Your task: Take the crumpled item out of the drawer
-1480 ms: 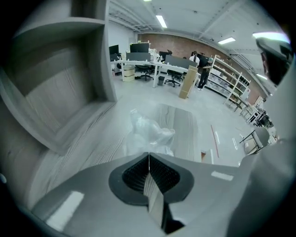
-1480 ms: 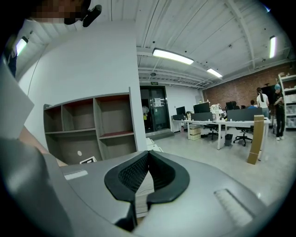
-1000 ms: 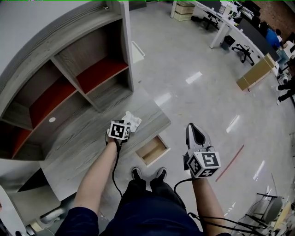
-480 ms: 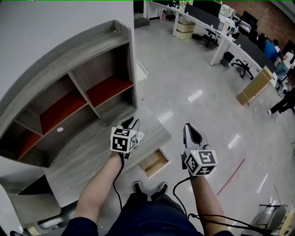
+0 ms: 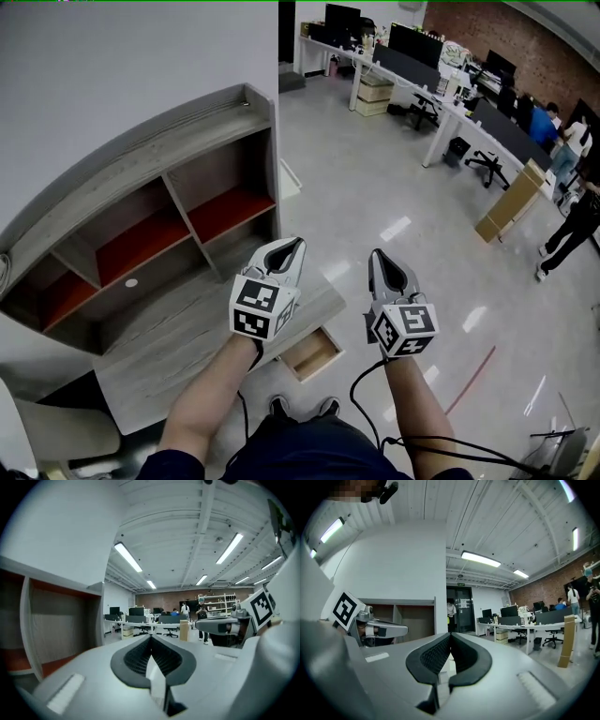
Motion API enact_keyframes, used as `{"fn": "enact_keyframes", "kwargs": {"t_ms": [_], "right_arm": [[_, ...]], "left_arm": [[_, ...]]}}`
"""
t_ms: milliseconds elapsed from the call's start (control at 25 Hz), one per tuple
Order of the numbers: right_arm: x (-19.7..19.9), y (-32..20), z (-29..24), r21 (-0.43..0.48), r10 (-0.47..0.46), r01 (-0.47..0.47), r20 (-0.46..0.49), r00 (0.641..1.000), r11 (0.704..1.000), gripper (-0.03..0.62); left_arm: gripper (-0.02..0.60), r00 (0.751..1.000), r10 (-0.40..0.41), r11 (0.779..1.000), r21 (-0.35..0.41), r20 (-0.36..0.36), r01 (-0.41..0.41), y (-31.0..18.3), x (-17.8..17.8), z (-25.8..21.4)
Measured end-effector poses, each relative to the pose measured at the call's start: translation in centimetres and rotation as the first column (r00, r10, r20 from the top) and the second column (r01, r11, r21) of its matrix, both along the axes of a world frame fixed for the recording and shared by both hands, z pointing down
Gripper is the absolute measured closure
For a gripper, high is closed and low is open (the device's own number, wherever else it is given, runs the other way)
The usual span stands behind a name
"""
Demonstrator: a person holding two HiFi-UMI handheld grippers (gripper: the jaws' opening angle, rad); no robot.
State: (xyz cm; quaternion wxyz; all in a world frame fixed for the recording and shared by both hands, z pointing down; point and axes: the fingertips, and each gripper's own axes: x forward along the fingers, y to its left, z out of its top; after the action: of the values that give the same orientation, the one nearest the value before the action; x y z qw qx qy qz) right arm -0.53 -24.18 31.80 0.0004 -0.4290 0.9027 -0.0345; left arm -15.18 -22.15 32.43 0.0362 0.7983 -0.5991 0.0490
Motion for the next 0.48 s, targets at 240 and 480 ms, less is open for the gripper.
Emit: {"fn": "enact_keyframes", "kwargs": {"t_ms": [240,480], "right_arm": [[-0.9,0.4,-4.1,0.078,-0.01,0.009,0.011,1.0,0.997,0.588],[-0.6,1.7,-8.2,0.169,-0.008,0.0,0.048,0.999,0.986,0.588]], "left_arm": [[0.577,0.998,0.004,0.997,0.078,-0.066,0.002,0.4,0.5,-4.4],[0.577,0.995,-0.005,0.986,0.166,-0.102,0.022,1.8,1.3,-8.3]]}}
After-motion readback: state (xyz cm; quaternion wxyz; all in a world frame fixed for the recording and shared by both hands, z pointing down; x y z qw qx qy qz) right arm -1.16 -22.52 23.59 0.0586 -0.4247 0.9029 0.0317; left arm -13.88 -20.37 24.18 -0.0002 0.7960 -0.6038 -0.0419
